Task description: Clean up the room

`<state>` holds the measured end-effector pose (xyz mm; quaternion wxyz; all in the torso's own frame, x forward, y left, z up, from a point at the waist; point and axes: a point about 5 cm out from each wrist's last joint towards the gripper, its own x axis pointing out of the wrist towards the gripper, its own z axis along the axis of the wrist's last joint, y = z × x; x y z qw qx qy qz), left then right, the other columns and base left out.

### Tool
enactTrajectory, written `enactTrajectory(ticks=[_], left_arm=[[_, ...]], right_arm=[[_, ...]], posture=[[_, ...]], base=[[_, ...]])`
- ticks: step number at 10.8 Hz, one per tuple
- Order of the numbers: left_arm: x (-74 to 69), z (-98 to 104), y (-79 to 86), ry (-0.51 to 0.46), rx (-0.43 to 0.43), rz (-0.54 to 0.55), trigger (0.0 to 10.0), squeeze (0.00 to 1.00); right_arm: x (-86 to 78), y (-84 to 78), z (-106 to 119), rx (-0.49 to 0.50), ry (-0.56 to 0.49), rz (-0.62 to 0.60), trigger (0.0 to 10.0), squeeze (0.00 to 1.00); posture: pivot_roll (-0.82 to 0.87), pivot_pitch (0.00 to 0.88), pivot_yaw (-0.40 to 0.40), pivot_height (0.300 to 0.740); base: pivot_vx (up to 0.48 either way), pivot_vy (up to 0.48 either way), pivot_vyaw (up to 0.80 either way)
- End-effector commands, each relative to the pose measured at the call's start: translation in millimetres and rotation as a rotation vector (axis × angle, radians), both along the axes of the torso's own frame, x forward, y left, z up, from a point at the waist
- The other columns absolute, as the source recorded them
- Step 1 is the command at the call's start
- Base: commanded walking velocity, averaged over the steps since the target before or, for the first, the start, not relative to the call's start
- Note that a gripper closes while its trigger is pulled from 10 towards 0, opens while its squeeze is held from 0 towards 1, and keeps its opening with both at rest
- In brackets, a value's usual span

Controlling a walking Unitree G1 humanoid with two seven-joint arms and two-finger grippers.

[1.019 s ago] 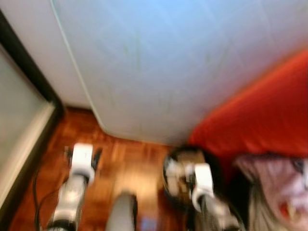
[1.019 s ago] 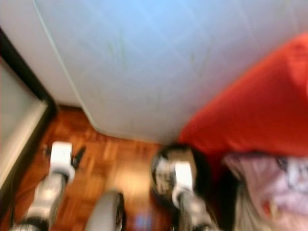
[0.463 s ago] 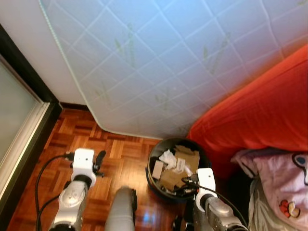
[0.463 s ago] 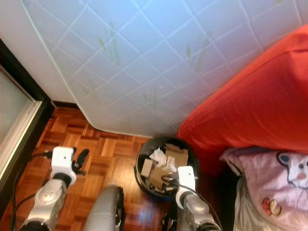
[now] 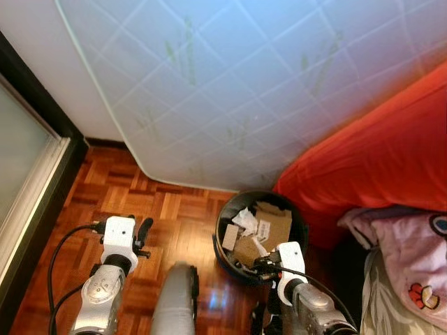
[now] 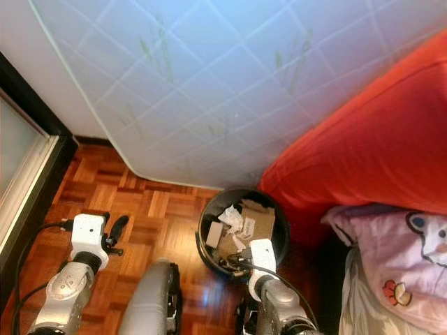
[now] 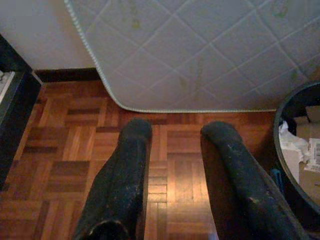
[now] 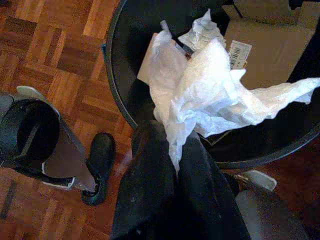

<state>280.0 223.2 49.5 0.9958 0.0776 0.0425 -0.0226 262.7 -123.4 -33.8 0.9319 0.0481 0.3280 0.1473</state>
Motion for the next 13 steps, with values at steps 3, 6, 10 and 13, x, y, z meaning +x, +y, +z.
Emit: enactTrajectory(ticks=[3, 6, 10, 13], left_arm=[[-7.8, -3, -3.3, 0.016, -0.009, 0.007, 10.0, 0.0], [-11.0, -2, -2.4, 0.02, -0.003, 0.007, 10.0, 0.0], [-12.3, 0, -3.5, 0.025, -0.002, 0.009, 10.0, 0.0], [-12.4, 0, -5.2, 0.026, -0.002, 0.011, 10.0, 0.0]], right_arm=[[0.4, -3.7, 0, 0.011, -0.011, -0.066, 10.0, 0.96], [4.0, -1.4, 3, 0.025, -0.03, -0.079, 10.0, 1.0], [6.5, -2.2, 6, 0.023, -0.044, -0.082, 10.0, 1.0], [9.2, -2.2, 8, 0.025, -0.053, -0.078, 10.0, 1.0]], posture=[[0.32, 0.358, -0.039, 0.627], [0.33, 0.376, -0.034, 0.627], [0.33, 0.381, -0.037, 0.627], [0.33, 0.383, -0.041, 0.627]], base=[[0.0, 0.0, 0.0], [0.0, 0.0, 0.0], [0.0, 0.0, 0.0], [0.0, 0.0, 0.0]])
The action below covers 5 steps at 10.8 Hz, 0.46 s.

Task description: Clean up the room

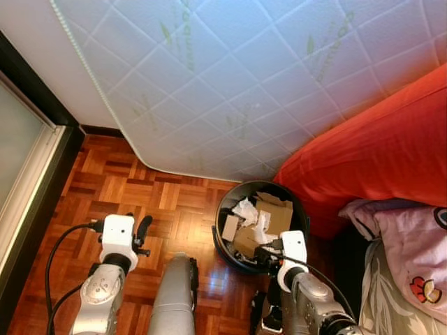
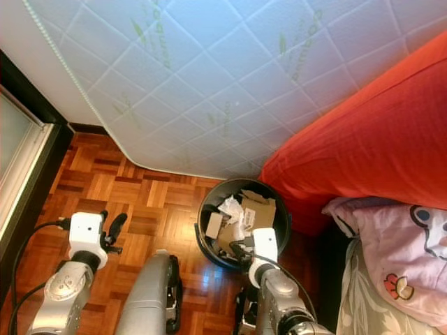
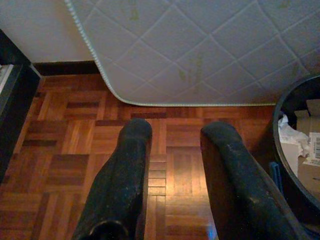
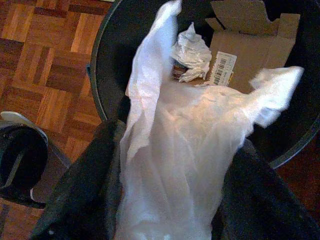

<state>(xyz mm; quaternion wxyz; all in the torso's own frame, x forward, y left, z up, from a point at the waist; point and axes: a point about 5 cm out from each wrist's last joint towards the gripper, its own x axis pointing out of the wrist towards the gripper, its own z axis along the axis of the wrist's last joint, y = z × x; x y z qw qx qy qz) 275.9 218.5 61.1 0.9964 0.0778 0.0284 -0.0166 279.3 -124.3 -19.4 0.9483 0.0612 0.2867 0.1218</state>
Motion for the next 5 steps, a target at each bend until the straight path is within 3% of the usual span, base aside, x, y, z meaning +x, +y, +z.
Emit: enactTrajectory(ticks=[1, 3, 4, 5], left_arm=[[-8.8, -12.6, -0.6, 0.058, -0.004, 0.005, 10.0, 0.0], [-9.0, -12.3, -0.6, 0.058, -0.003, 0.008, 10.0, 0.0], [-9.2, -12.3, -0.6, 0.058, -0.003, 0.009, 10.0, 0.0], [-9.2, -12.2, -0.6, 0.058, -0.002, 0.009, 10.0, 0.0]], right_arm=[[-8.0, -0.4, -7.0, 0.01, 0.029, -0.01, 10.0, 1.0], [-7.6, 1.0, -6.4, -0.006, 0.023, 0.011, 10.0, 1.0], [-6.1, 2.0, -5.2, -0.02, 0.017, 0.021, 10.0, 0.61], [-4.9, 1.9, -4.4, -0.024, 0.016, 0.018, 10.0, 0.0]], posture=[[0.33, 0.384, -0.044, 0.627], [0.33, 0.384, -0.045, 0.627], [0.33, 0.384, -0.046, 0.627], [0.33, 0.386, -0.046, 0.627]], base=[[0.0, 0.0, 0.0], [0.0, 0.0, 0.0], [0.0, 0.0, 0.0], [0.0, 0.0, 0.0]])
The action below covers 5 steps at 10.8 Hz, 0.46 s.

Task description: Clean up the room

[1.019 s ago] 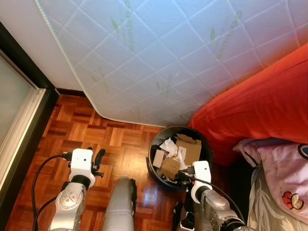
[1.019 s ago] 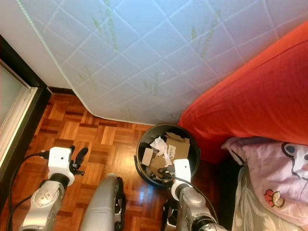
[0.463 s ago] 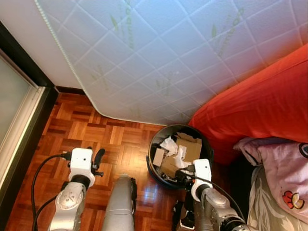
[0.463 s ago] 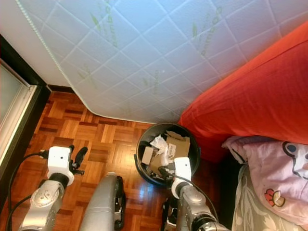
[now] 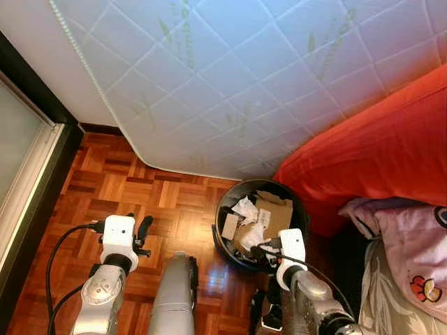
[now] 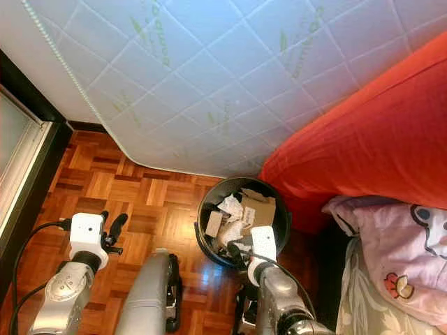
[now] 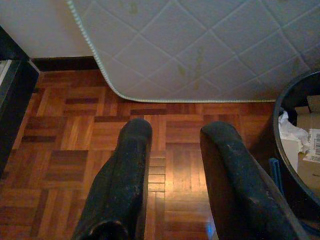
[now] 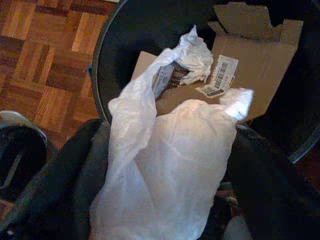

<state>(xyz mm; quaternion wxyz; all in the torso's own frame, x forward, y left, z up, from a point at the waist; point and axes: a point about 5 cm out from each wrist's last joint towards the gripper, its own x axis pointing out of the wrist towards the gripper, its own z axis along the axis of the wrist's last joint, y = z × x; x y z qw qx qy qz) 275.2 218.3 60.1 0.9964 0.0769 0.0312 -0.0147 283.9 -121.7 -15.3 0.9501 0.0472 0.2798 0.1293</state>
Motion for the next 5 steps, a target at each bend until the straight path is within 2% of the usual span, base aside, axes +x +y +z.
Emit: enactTrajectory(ticks=[1, 5], left_arm=[[-8.6, -11.2, -0.4, 0.053, 0.0, 0.005, 10.0, 0.0], [-8.1, -11.5, -0.3, 0.056, 0.001, 0.004, 10.0, 0.0]], right_arm=[[-8.7, -0.9, -8.0, -0.008, 0.032, -0.005, 10.0, 0.0], [-10.5, -3.9, -10.7, -0.051, 0.058, 0.002, 10.0, 0.0]], posture=[[0.33, 0.385, -0.046, 0.627], [0.33, 0.384, -0.046, 0.627]], base=[[0.0, 0.0, 0.0], [0.0, 0.0, 0.0]])
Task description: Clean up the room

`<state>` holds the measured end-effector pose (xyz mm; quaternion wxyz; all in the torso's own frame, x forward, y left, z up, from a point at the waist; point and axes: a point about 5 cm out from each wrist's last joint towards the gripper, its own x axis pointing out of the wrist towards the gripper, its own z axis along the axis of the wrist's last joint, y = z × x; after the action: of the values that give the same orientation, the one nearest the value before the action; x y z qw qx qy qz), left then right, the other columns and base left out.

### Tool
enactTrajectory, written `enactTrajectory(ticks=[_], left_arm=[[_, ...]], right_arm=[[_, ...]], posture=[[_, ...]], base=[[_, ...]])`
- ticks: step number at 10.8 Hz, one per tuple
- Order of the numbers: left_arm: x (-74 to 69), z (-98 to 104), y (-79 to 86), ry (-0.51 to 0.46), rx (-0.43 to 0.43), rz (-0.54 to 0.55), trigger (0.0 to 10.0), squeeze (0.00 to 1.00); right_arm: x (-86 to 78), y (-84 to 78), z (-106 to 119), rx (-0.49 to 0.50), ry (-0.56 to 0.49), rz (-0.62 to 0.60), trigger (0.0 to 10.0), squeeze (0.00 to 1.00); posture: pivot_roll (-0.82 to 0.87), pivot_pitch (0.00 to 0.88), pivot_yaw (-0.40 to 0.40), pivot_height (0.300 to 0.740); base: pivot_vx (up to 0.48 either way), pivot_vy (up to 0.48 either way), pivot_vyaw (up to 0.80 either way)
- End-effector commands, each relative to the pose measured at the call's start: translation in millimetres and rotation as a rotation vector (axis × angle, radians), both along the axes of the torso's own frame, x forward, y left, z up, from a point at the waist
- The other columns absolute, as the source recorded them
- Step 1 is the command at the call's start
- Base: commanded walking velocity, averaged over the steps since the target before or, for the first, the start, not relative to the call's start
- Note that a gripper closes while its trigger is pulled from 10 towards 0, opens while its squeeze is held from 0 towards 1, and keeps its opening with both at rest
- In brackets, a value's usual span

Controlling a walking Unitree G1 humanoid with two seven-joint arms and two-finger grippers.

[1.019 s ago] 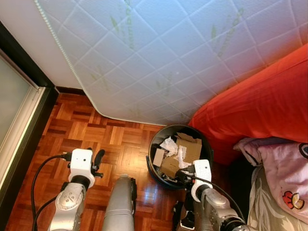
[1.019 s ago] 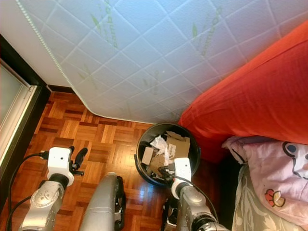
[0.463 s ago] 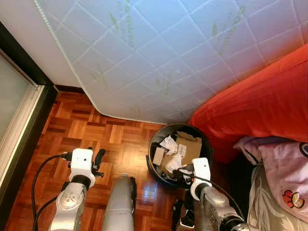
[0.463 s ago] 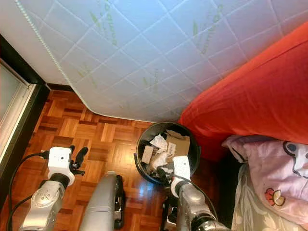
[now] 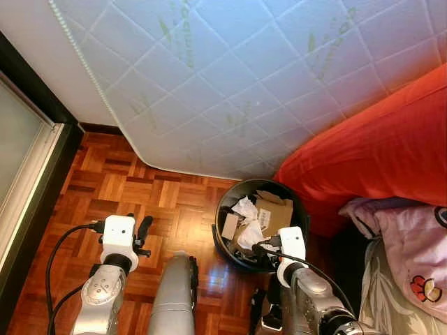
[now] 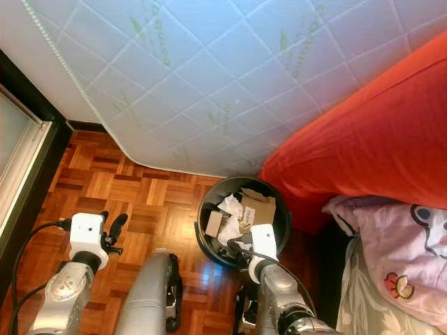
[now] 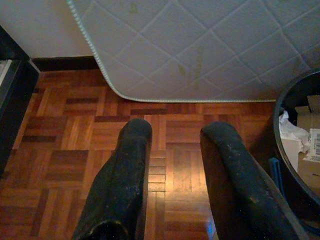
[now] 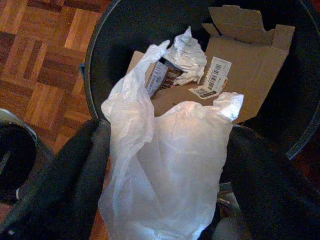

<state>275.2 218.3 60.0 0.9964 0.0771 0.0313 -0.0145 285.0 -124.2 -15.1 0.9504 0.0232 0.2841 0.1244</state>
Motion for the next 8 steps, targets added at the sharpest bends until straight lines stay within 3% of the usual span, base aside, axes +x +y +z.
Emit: enactTrajectory(ticks=[1, 2, 3, 4, 5, 8], left_arm=[[-8.4, -11.6, -0.4, 0.056, 0.0, 0.004, 10.0, 0.0], [-8.8, -11.7, -0.3, 0.057, 0.001, 0.004, 10.0, 0.0], [-8.8, -11.8, -0.2, 0.057, 0.002, 0.002, 10.0, 0.0], [-8.6, -11.8, -0.2, 0.058, 0.002, 0.001, 10.0, 0.0], [-8.3, -11.8, -0.9, 0.057, 0.002, 0.0, 10.0, 0.0], [-7.7, -12.5, -1.0, 0.059, 0.002, 0.003, 10.0, 0.0]], right_arm=[[-13.0, -2.6, -12.5, -0.024, 0.064, -0.004, 10.0, 1.0], [-12.4, -3.2, -12.1, -0.041, 0.059, -0.009, 10.0, 0.99], [-12.1, -3.6, -12.6, -0.092, 0.067, 0.016, 10.0, 0.0], [-12.4, -4.2, -13.4, -0.18, 0.065, 0.066, 10.0, 0.0], [-10.5, -4.1, -11.7, -0.188, 0.055, 0.071, 10.0, 0.0], [-5.6, -5.6, -7.0, -0.1, 0.04, 0.004, 10.0, 0.0]], posture=[[0.33, 0.384, -0.046, 0.627], [0.33, 0.386, -0.045, 0.627], [0.33, 0.385, -0.044, 0.627], [0.33, 0.386, -0.043, 0.627], [0.33, 0.386, -0.044, 0.627], [0.33, 0.378, -0.046, 0.627]], base=[[0.0, 0.0, 0.0], [0.0, 0.0, 0.0], [0.0, 0.0, 0.0], [0.0, 0.0, 0.0], [0.0, 0.0, 0.0], [0.0, 0.0, 0.0]])
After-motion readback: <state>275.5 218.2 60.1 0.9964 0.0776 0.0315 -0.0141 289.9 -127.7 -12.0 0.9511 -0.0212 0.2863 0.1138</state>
